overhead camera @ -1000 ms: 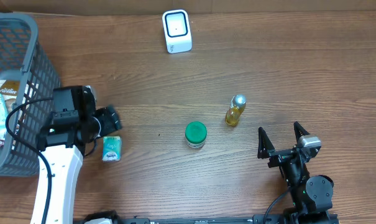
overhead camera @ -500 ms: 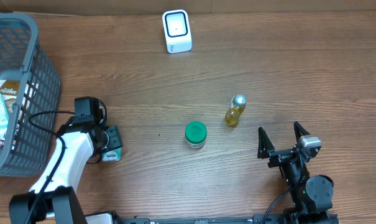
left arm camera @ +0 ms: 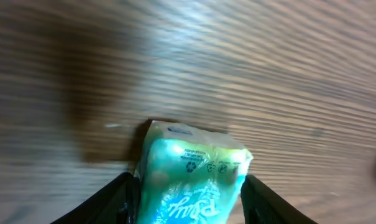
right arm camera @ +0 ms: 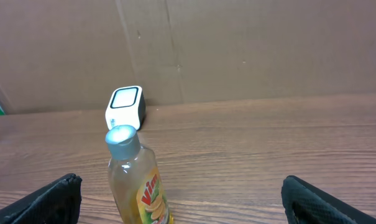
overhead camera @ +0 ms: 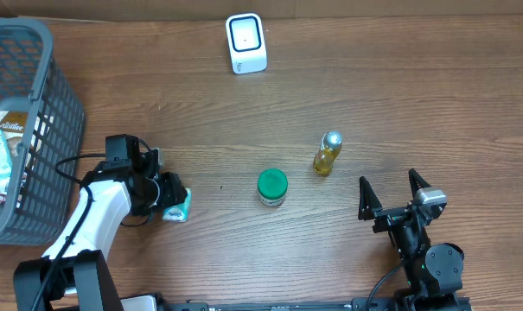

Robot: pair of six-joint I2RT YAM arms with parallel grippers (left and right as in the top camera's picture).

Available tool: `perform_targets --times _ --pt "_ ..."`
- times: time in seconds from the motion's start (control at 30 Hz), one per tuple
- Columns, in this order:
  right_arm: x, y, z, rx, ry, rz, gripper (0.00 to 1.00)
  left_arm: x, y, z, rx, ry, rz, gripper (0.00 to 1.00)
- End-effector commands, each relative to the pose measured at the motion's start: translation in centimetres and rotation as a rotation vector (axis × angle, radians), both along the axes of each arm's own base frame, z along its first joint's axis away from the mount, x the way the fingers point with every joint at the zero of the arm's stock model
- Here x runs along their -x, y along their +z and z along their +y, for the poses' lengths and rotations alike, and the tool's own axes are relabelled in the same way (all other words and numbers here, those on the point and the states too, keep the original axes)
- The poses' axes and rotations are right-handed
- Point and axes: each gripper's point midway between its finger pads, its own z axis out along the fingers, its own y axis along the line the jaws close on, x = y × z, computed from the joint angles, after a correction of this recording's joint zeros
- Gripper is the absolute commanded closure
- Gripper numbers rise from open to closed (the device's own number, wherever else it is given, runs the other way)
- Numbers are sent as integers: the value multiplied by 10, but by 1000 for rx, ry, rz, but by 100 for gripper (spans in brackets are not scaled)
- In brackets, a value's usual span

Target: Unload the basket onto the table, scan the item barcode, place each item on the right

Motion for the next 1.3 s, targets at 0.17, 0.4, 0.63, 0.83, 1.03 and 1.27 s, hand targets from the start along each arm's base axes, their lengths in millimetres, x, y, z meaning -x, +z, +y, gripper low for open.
perform_targets --times 0.17,0.4,0.63,0.83,1.03,1.27 --pt "0 -2 1 -1 6 -2 0 -5 10 -45 167 -110 -50 43" --pt "0 -2 1 -1 6 -2 0 -15 14 -79 175 -190 -106 44" --pt "0 -2 1 -1 6 -2 0 -28 29 -60 9 -166 -91 47" --pt "0 -2 1 -1 6 -2 0 -45 59 -2 -322 -78 -78 74" --pt "0 -2 1 -1 6 -2 0 -40 46 11 -381 11 -33 93" --pt "0 -2 1 -1 6 -2 0 -14 3 14 -403 -27 157 86"
